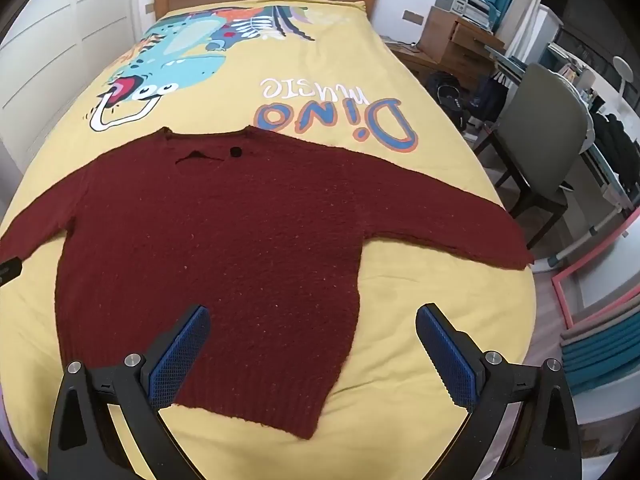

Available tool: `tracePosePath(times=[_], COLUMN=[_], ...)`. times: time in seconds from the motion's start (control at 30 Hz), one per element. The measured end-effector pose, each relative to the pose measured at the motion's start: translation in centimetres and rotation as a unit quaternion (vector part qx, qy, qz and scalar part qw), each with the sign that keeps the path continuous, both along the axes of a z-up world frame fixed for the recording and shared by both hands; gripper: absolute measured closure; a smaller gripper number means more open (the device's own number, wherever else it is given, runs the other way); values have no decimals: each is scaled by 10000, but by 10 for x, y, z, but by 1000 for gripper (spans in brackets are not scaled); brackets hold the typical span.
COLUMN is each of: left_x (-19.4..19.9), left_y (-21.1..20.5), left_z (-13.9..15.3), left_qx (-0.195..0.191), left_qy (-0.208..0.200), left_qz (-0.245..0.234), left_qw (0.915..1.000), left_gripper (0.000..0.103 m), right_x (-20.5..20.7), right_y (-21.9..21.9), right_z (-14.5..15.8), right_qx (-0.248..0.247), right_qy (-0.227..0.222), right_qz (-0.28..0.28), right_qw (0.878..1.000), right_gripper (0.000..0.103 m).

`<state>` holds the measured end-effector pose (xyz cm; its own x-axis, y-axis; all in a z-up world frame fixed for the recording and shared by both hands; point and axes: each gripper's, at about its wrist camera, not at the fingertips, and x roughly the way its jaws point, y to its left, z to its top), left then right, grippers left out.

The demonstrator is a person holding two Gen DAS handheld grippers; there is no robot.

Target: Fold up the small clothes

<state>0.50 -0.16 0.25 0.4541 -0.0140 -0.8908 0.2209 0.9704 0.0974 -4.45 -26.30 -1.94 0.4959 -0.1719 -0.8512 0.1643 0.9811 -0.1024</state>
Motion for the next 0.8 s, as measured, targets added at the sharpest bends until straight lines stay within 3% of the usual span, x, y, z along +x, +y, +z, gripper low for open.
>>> tracePosePath(times=[0.8], left_x=[1], left_y=[-1], left_z=[6], left_qx=[-11], left_qy=[-82], left_qz=[-99], left_qw=[9999], left_gripper=[1], right_x=[-1], right_y=[-2], right_z=[-4], right_qx=[-76], right_qy=[126], right_qz=[-5], right_qw=[9999], right_gripper=[1])
